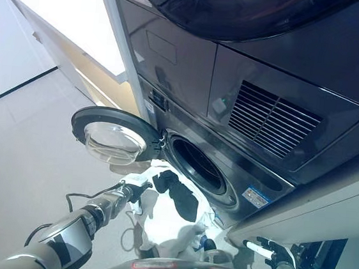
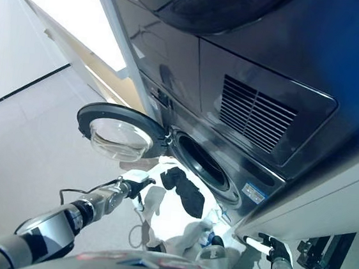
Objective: Put the clothes in the basket into the washing machine.
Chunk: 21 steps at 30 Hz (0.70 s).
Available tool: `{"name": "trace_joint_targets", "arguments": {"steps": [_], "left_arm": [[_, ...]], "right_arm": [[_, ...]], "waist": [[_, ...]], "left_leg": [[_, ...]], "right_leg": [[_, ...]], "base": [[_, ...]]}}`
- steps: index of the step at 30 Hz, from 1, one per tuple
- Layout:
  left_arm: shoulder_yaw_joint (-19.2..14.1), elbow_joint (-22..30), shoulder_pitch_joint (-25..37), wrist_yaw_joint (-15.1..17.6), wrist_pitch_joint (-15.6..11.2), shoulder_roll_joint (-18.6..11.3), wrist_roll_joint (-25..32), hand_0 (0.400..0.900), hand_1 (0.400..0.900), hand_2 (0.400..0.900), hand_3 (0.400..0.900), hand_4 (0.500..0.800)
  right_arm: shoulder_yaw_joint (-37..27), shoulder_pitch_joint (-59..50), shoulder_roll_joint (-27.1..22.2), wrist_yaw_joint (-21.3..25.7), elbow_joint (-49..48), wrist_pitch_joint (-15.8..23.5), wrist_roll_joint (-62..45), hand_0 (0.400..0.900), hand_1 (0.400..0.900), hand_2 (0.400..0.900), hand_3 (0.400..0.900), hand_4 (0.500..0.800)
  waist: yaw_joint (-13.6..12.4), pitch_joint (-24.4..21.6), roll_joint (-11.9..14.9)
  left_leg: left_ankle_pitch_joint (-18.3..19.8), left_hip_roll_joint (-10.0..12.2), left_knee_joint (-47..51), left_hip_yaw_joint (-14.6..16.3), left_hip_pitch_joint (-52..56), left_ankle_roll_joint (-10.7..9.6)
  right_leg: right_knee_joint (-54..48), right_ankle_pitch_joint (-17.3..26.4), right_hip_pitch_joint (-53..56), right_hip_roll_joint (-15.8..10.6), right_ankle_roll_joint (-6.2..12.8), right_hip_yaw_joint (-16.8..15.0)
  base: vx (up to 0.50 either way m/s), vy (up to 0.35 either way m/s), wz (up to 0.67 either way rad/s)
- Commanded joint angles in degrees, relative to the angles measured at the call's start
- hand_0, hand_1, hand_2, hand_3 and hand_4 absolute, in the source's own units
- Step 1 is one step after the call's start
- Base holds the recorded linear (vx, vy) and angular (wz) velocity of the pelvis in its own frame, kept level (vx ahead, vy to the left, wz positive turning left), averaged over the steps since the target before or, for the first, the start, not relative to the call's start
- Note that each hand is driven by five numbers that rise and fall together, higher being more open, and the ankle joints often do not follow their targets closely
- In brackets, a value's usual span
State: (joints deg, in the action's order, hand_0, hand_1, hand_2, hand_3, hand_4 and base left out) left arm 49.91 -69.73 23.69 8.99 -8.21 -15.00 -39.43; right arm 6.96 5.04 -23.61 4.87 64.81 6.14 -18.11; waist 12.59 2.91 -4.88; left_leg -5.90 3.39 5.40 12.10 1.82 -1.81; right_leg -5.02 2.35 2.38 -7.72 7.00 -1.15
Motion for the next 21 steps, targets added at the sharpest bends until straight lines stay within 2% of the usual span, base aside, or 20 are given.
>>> {"name": "trace_joint_targets", "arguments": {"steps": [1,3,4,6,10,17,21], "left_arm": [[0.1,-1.0,8.0,4.1,-0.6,-1.4,-0.9,0.9,0.9,0.9,0.9,0.8],[0.0,-0.9,8.7,4.3,-0.6,-1.4,-0.4,0.9,0.9,0.9,0.9,0.8],[0.2,-0.8,10.7,4.9,-0.5,-1.6,1.0,0.9,0.9,0.9,0.9,0.8],[0.0,-0.9,12.9,6.0,-0.3,-1.9,2.2,0.9,0.9,0.9,0.9,0.8],[0.5,-1.6,17.9,7.7,0.2,-2.7,4.6,0.9,0.9,0.9,0.9,0.8],[2.1,-0.9,23.2,9.3,0.5,-5.0,4.8,0.9,0.9,0.9,0.9,0.8],[2.9,-1.0,24.9,10.0,1.1,-5.7,4.1,0.9,0.9,0.9,0.9,0.8]], "right_arm": [[-5.2,-5.2,-5.2,3.4,-2.2,5.1,-1.9,0.9,0.9,0.9,0.9,0.8],[-5.5,-5.8,-5.7,3.5,-2.2,5.1,-2.1,0.9,0.9,0.9,0.9,0.8],[-5.6,-7.1,-7.0,4.1,-2.7,5.4,-2.5,0.9,0.9,0.9,0.9,0.8],[-5.3,-9.0,-7.6,4.6,-2.9,5.9,-3.0,0.9,0.9,0.9,0.9,0.8],[-3.9,-13.5,-8.3,5.9,-3.7,7.1,-4.7,0.9,0.9,0.9,0.9,0.8],[-3.0,-14.9,-8.1,6.7,-3.5,8.7,-6.9,0.9,0.9,0.9,0.9,0.8],[-2.0,-15.2,-7.7,6.4,-3.8,9.2,-8.0,0.9,0.9,0.9,0.9,0.8]], "waist": [[0.5,2.1,2.6],[0.9,2.8,2.5],[2.0,5.1,2.7],[2.3,7.0,3.0],[2.7,10.5,4.2],[2.9,11.7,4.5],[3.3,11.7,4.7]], "left_leg": [[4.4,4.6,-0.5,1.1,2.6,-2.8],[4.3,4.8,-0.7,1.4,1.9,-2.9],[4.1,5.0,-1.6,1.8,0.1,-2.9],[4.3,5.5,-4.1,2.1,-3.1,-2.9],[6.0,5.9,-12.1,1.0,-12.0,-3.2],[9.9,6.2,-22.0,-1.9,-21.8,-3.1],[12.0,6.8,-25.7,-1.5,-24.7,-3.1]], "right_leg": [[5.4,-3.1,-2.7,-0.8,1.01,-2.3],[6.3,-3.1,-4.2,-0.6,1.03,-2.8],[7.9,-3.1,-7.2,-0.2,1.09,-3.8],[10.3,-3.1,-11.2,0.2,0.99,-4.7],[15.7,-3.7,-19.0,1.0,0.92,-5.9],[23.7,-6.4,-26.6,1.4,0.64,-5.5],[26.1,-6.8,-29.5,1.6,0.6,-6.0]], "base": [[-0.08,0.039,-0.13],[-0.12,0.037,-0.17],[-0.2,0.04,-0.22],[-0.26,0.03,-0.22],[-0.21,-0.021,-0.11],[-0.05,-0.03,0.03],[-0.02,0.006,-0.11]]}}
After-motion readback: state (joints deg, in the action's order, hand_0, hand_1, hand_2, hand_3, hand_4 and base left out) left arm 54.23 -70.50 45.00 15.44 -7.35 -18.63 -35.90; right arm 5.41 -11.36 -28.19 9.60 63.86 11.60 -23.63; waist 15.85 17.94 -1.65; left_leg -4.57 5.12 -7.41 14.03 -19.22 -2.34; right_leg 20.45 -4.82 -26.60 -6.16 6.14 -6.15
